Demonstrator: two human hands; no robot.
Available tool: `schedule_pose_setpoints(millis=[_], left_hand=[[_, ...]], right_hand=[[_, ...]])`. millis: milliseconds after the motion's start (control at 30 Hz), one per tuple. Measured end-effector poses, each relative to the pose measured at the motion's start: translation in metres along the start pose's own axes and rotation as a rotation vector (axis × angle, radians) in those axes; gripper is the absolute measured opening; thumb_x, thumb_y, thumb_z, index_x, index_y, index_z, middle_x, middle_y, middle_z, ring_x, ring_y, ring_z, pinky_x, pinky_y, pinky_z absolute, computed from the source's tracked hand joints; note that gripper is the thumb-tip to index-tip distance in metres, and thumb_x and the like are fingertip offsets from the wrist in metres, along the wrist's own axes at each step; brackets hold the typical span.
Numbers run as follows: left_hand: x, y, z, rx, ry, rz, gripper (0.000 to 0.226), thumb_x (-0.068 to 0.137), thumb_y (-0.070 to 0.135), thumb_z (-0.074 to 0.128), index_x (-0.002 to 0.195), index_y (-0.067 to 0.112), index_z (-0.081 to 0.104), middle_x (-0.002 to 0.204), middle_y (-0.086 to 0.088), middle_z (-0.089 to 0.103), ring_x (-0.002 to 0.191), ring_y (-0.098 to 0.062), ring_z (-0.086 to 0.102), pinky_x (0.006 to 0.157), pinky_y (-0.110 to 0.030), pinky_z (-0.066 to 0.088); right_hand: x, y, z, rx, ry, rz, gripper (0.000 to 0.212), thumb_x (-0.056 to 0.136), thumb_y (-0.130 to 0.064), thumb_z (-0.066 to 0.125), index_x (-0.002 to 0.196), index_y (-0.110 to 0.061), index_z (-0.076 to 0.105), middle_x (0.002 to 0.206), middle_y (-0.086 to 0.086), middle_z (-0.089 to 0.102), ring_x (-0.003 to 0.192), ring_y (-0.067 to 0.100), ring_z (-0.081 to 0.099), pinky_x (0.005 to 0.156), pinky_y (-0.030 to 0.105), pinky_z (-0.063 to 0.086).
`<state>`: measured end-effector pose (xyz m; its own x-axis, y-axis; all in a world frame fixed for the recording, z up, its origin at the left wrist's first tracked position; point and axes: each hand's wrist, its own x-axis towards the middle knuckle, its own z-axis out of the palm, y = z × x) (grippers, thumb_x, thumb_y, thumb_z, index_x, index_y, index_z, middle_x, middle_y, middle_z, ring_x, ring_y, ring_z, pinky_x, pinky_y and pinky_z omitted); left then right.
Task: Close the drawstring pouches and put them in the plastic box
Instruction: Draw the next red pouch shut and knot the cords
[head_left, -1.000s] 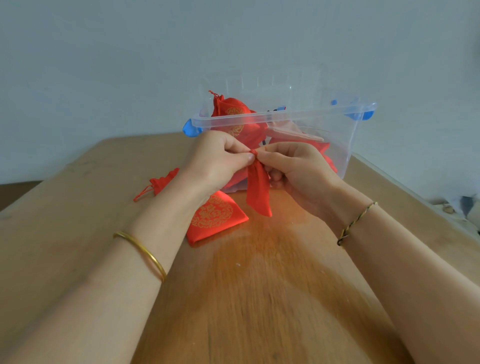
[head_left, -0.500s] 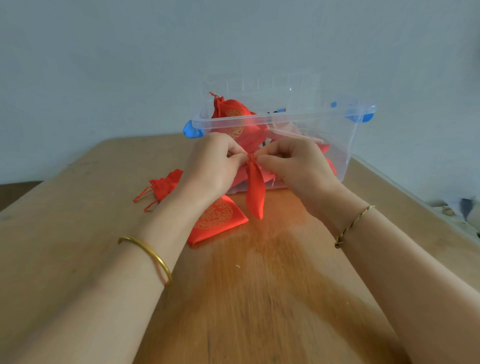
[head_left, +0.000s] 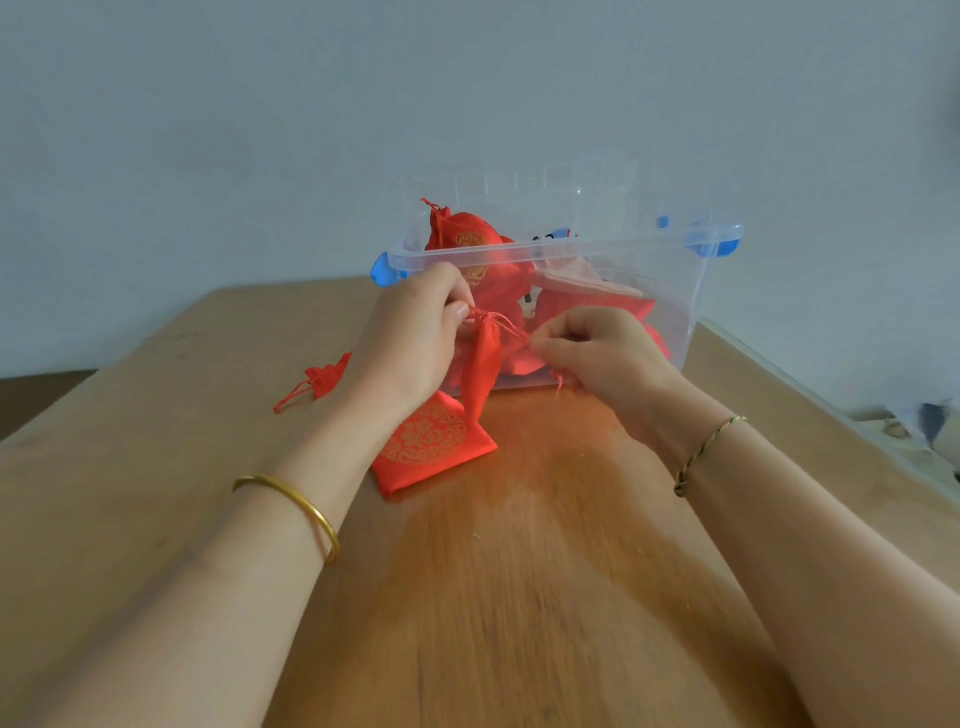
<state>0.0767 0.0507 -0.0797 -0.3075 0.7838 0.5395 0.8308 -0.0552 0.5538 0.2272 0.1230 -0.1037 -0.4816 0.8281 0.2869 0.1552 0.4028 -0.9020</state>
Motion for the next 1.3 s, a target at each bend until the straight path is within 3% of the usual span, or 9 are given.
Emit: schedule_pose_setpoints(millis=[200, 400, 500, 633, 833, 967, 1100, 1200, 1300], left_hand=[[0.002, 0.012, -0.008, -0.277, -0.052, -0.054, 0.021, 0.091, 0.004, 0.049, 0.079, 0.019, 0.057, 0.081, -0.002, 0.064, 0.086, -0.024, 0.065, 0.087, -0.049, 0.051], [0.002, 0.024, -0.017, -0.432, -0.033, -0.114, 0.021, 0.092, 0.003, 0.049, 0.079, 0.016, 0.058, 0.073, -0.003, 0.064, 0.066, -0.012, 0.063, 0.070, -0.036, 0.056], [0.002, 0.018, -0.019, -0.403, -0.068, -0.200, 0.021, 0.092, 0.001, 0.047, 0.075, 0.013, 0.053, 0.067, -0.006, 0.060, 0.050, -0.011, 0.061, 0.047, -0.024, 0.050], [-0.007, -0.004, -0.013, -0.001, -0.233, -0.164, 0.008, 0.083, 0.009, 0.058, 0.079, 0.009, 0.064, 0.073, -0.001, 0.064, 0.072, -0.018, 0.061, 0.068, -0.032, 0.051], [-0.039, -0.012, 0.004, 0.275, -0.495, -0.227, 0.025, 0.082, 0.028, 0.065, 0.099, 0.011, 0.057, 0.097, -0.002, 0.056, 0.092, -0.018, 0.055, 0.075, -0.028, 0.040], [-0.041, -0.010, 0.004, 0.118, -0.569, -0.182, 0.013, 0.085, 0.020, 0.062, 0.093, 0.010, 0.059, 0.079, 0.010, 0.055, 0.076, -0.006, 0.054, 0.069, -0.016, 0.041], [-0.042, -0.006, -0.003, -0.004, -0.743, -0.176, 0.008, 0.086, 0.013, 0.059, 0.094, 0.015, 0.063, 0.084, 0.012, 0.060, 0.074, 0.002, 0.054, 0.063, -0.002, 0.041], [-0.040, -0.011, -0.006, -0.222, -0.602, -0.265, 0.013, 0.085, 0.001, 0.059, 0.084, 0.013, 0.062, 0.078, -0.003, 0.065, 0.069, -0.013, 0.060, 0.064, -0.023, 0.052], [-0.032, -0.028, -0.007, 0.087, -0.119, -0.265, 0.013, 0.082, 0.008, 0.061, 0.083, 0.022, 0.060, 0.087, -0.001, 0.061, 0.087, -0.024, 0.061, 0.079, -0.039, 0.051]], right_hand=[[-0.011, -0.012, -0.002, 0.111, -0.283, 0.060, 0.024, 0.089, -0.022, 0.060, 0.112, -0.021, 0.056, 0.074, -0.004, 0.062, 0.058, 0.011, 0.057, 0.048, 0.023, 0.037], [-0.017, -0.039, -0.015, 0.088, -0.131, 0.003, 0.023, 0.087, -0.011, 0.061, 0.078, 0.008, 0.054, 0.056, 0.008, 0.043, 0.040, 0.006, 0.042, 0.043, 0.014, 0.037], [-0.002, -0.067, -0.030, 0.037, -0.019, -0.047, 0.028, 0.087, -0.015, 0.062, 0.064, -0.004, 0.052, 0.036, -0.002, 0.041, 0.029, 0.005, 0.036, 0.035, 0.014, 0.028], [0.042, -0.099, -0.048, -0.104, 0.191, -0.048, 0.020, 0.085, -0.024, 0.063, 0.077, -0.006, 0.061, 0.032, 0.000, 0.046, 0.024, 0.004, 0.035, 0.033, 0.016, 0.032], [0.039, -0.083, -0.045, -0.102, 0.216, -0.030, 0.035, 0.088, -0.004, 0.051, 0.122, 0.002, 0.045, 0.091, 0.010, 0.051, 0.074, 0.033, 0.064, 0.078, 0.051, 0.055], [0.004, -0.062, -0.034, -0.023, 0.329, -0.219, 0.026, 0.080, 0.009, 0.039, 0.081, -0.015, 0.051, 0.086, 0.005, 0.055, 0.064, 0.022, 0.067, 0.058, 0.038, 0.057], [-0.011, -0.038, 0.001, -0.199, -0.028, -0.118, 0.028, 0.073, 0.010, 0.038, 0.070, -0.012, 0.056, 0.062, 0.015, 0.063, 0.057, 0.034, 0.066, 0.054, 0.041, 0.057], [-0.012, -0.011, 0.027, -0.346, -0.169, -0.093, 0.016, 0.079, -0.001, 0.053, 0.087, -0.007, 0.065, 0.068, 0.003, 0.062, 0.060, 0.026, 0.062, 0.058, 0.037, 0.054], [-0.012, 0.007, 0.042, -0.523, -0.245, -0.120, 0.038, 0.077, -0.028, 0.070, 0.110, -0.012, 0.061, 0.091, -0.001, 0.060, 0.081, 0.015, 0.055, 0.067, 0.027, 0.040]])
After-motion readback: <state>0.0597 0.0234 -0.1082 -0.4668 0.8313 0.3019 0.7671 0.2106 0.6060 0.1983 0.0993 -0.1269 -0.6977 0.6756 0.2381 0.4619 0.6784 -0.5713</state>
